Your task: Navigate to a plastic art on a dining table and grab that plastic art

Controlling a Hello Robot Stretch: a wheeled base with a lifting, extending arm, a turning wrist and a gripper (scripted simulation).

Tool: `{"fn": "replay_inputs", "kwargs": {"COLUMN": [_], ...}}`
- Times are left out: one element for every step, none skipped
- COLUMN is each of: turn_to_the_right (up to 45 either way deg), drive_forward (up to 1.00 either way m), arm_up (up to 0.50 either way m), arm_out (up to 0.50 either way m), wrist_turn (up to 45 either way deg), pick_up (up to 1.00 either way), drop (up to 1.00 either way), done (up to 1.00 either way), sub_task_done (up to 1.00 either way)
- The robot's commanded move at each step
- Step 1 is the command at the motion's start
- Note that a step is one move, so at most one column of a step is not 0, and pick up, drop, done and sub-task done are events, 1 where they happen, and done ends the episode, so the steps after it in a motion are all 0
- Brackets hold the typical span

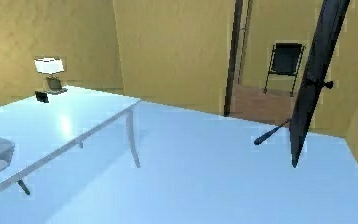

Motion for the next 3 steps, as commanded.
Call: {"fn": "replay_inputs", "kwargs": {"turn_to_the_right": [3.0, 3.0, 0.0], "drive_forward": [0.0, 0.0, 1.0], "arm_up": [0.0, 0.0, 0.0], "arm_out": [0.0, 0.0, 0.0], "wrist_turn": [0.0, 0.0, 0.0], "pick_up": [0.0, 0.0, 0.0], "drop": [0.0, 0.0, 0.0], "done": [0.0, 0.0, 0.0], "sub_task_done": [0.0, 0.0, 0.0]}}
